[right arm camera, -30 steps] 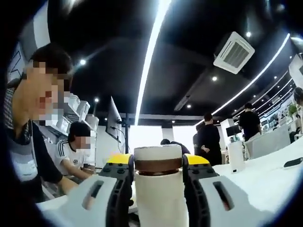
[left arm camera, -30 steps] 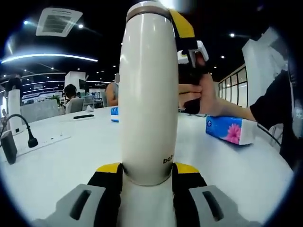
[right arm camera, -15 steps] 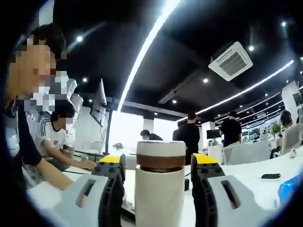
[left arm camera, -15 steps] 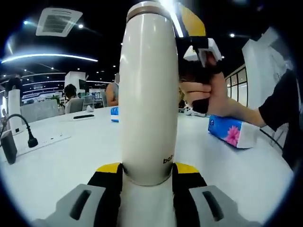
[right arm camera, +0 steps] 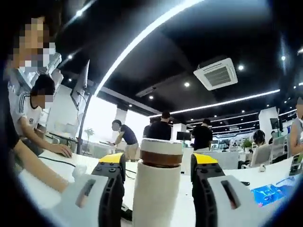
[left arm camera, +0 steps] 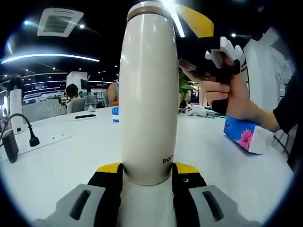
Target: Grasp the water cup twist off the cup lid place the cup lid on the table
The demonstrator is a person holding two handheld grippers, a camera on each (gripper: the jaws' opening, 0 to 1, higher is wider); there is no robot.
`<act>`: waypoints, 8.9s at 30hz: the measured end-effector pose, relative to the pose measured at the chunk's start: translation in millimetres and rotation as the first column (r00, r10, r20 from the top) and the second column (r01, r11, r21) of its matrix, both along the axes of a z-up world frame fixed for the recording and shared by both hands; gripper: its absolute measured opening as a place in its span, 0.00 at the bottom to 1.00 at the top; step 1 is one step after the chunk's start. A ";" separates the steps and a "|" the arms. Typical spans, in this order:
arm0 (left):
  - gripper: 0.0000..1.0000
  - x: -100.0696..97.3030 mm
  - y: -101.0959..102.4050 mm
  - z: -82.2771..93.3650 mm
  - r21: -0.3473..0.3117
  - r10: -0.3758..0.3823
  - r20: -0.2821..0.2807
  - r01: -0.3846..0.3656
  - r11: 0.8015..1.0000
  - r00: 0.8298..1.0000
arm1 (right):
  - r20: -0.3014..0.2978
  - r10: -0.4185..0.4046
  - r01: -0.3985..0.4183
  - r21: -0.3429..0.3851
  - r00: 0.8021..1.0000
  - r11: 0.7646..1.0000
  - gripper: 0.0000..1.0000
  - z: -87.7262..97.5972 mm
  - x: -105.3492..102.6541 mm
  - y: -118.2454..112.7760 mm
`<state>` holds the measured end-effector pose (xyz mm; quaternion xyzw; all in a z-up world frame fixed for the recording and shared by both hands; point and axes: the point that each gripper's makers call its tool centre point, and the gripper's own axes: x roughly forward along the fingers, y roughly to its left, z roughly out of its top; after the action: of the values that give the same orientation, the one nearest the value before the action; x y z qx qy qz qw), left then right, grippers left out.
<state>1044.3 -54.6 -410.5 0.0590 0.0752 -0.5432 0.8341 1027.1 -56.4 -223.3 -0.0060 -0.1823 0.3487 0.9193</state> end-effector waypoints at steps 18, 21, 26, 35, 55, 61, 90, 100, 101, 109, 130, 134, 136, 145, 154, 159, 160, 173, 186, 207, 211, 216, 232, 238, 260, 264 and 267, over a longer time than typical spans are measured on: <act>0.43 3.5 -0.4 0.7 0.002 0.006 0.002 -0.006 1.000 1.000 | -0.013 -0.251 0.251 0.014 0.968 0.968 0.57 4.9 -4.9 -14.3; 0.43 3.4 -0.6 0.8 0.002 0.006 0.002 -0.006 1.000 1.000 | -0.009 -0.269 0.269 0.027 0.963 0.963 0.57 8.9 -6.6 -11.4; 0.43 3.2 -0.6 1.0 0.002 0.007 0.001 -0.007 1.000 1.000 | 0.002 -0.281 0.280 0.039 0.960 0.959 0.57 12.2 -8.4 -2.4; 0.43 3.9 -0.5 1.5 0.001 0.009 0.005 -0.009 1.000 1.000 | 0.001 -0.318 0.317 0.070 0.948 0.946 0.47 18.1 1.3 -0.5; 0.43 2.3 -1.0 -0.3 0.000 0.006 0.004 -0.006 1.000 1.000 | -0.019 -0.303 0.303 0.094 0.953 0.948 0.43 18.5 18.0 -6.9; 0.43 2.4 -0.9 -0.2 0.000 0.005 0.004 -0.005 1.000 1.000 | -0.018 -0.232 0.233 0.109 0.972 0.966 0.43 19.1 19.8 -7.7; 0.42 3.8 0.1 -0.6 0.000 -0.014 0.003 0.014 1.000 1.000 | 0.011 0.103 -0.104 0.079 0.995 0.991 0.43 16.3 13.4 -0.2; 0.42 2.6 0.0 -0.8 -0.001 -0.014 0.002 0.014 1.000 1.000 | 0.031 0.284 -0.286 0.066 0.958 0.956 0.43 17.2 18.3 3.1; 0.42 2.5 0.1 -0.7 -0.001 -0.014 0.002 0.014 1.000 1.000 | 0.034 0.297 -0.298 0.065 0.954 0.952 0.43 17.2 18.6 2.9; 0.42 2.2 0.6 -0.3 -0.002 -0.012 0.001 0.012 1.000 1.000 | 0.025 0.401 -0.401 0.092 0.916 0.911 0.43 16.6 21.0 7.8; 0.42 8.3 2.2 0.5 -0.001 -0.010 -0.001 0.010 1.000 1.000 | -0.043 0.482 -0.473 0.138 0.875 0.870 0.49 8.2 27.7 7.2; 0.42 8.4 1.8 0.9 -0.002 -0.014 0.004 0.014 1.000 1.000 | -0.064 0.463 -0.452 0.137 0.884 0.881 0.60 4.5 28.2 6.8; 0.42 8.5 2.1 0.8 -0.001 -0.013 0.002 0.013 1.000 1.000 | -0.066 0.434 -0.424 0.125 0.898 0.897 0.60 3.5 27.1 6.5; 0.42 3.9 2.4 1.6 -0.002 -0.012 0.004 0.012 1.000 1.000 | -0.058 0.320 -0.315 0.078 0.946 0.946 0.59 1.6 25.2 3.5; 0.42 0.2 2.0 1.7 -0.001 -0.009 0.004 0.009 1.000 1.000 | -0.041 0.211 -0.208 0.068 0.977 0.976 0.60 4.4 7.3 4.3; 0.42 -0.8 1.7 1.5 0.000 -0.006 0.004 0.006 1.000 1.000 | -0.046 0.082 -0.081 0.032 0.996 0.996 0.60 0.7 4.3 1.5; 0.42 -0.8 1.6 1.5 0.000 -0.005 0.004 0.005 1.000 1.000 | -0.055 0.055 -0.053 0.027 0.997 0.998 0.59 -1.5 4.9 0.6; 0.42 0.3 1.4 1.2 0.001 0.000 0.002 0.000 1.000 1.000 | -0.069 -0.109 0.113 0.067 0.992 0.991 0.59 1.6 -2.6 -8.5; 0.42 1.6 2.0 1.2 0.001 0.006 0.002 -0.006 1.000 1.000 | -0.084 -0.215 0.221 0.066 0.973 0.973 0.58 -1.1 3.7 -8.8; 0.42 0.5 0.8 0.1 0.002 0.004 0.002 -0.004 1.000 1.000 | -0.037 -0.303 0.304 0.030 0.952 0.952 0.57 5.0 3.2 3.5; 0.42 0.0 0.4 -0.1 0.002 0.005 0.002 -0.005 1.000 1.000 | -0.033 -0.322 0.323 0.031 0.946 0.946 0.57 7.4 8.5 3.6; 0.42 -0.9 0.1 -0.3 0.002 0.005 0.002 -0.005 1.000 1.000 | -0.035 -0.328 0.329 0.038 0.944 0.943 0.56 8.9 15.2 0.2; 0.42 -0.9 -0.4 -0.3 0.002 0.003 0.002 -0.003 1.000 1.000 | -0.038 -0.314 0.316 0.072 0.949 0.946 0.45 14.7 22.9 -4.2; 0.42 -0.7 -0.1 -0.3 0.002 0.003 0.001 -0.003 1.000 1.000 | -0.040 -0.298 0.301 0.074 0.954 0.951 0.45 15.2 23.1 -3.0; 0.42 -0.1 1.0 -0.1 0.001 0.001 0.001 -0.001 1.000 1.000 | -0.023 -0.095 0.096 0.082 0.995 0.992 0.45 15.2 20.7 3.8; 0.42 0.3 1.0 -0.4 0.001 0.001 0.000 -0.001 1.000 1.000 | -0.025 -0.046 0.048 0.092 0.999 0.995 0.45 14.8 21.2 5.2; 0.42 0.6 1.0 -0.5 0.001 0.002 0.000 -0.002 1.000 1.000 | -0.024 -0.006 0.008 0.095 1.000 0.995 0.45 14.7 20.4 7.3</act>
<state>1044.9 -53.6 -411.0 0.0595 0.0757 -0.5425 0.8345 1047.5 -49.1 -208.6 0.0414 -0.1876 0.3365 0.9219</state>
